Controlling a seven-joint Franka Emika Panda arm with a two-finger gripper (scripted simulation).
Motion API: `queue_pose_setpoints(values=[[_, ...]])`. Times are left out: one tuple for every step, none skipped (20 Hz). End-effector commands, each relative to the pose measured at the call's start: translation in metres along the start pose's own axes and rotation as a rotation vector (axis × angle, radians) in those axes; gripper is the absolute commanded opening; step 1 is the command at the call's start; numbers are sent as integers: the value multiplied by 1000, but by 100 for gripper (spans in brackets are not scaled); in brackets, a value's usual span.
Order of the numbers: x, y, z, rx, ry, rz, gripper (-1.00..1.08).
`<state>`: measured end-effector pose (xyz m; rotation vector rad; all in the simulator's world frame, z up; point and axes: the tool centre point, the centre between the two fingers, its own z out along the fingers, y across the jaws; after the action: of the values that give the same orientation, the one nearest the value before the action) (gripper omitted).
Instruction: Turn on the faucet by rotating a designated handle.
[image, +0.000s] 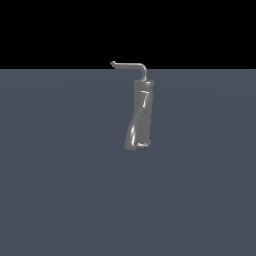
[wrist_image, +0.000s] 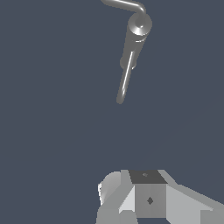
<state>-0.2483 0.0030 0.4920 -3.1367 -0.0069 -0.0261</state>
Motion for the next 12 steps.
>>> queue_pose_setpoints(values=[[0, 0, 0, 0, 0, 0, -100], [0, 0, 0, 1, 0, 1, -100], [0, 1, -1, 2, 1, 3, -100], [1, 3, -1, 4, 2, 6, -100], [1, 5, -2, 8, 3, 10, -100], [2, 7, -3, 12, 4, 15, -100], [2, 10, -5, 16, 6, 21, -100], [2, 13, -6, 21, 8, 27, -100], [2, 15, -7, 24, 9, 30, -100], [2, 17, -8, 26, 11, 32, -100], [2, 19, -8, 27, 12, 32, -100], [2, 19, -8, 27, 12, 32, -100]])
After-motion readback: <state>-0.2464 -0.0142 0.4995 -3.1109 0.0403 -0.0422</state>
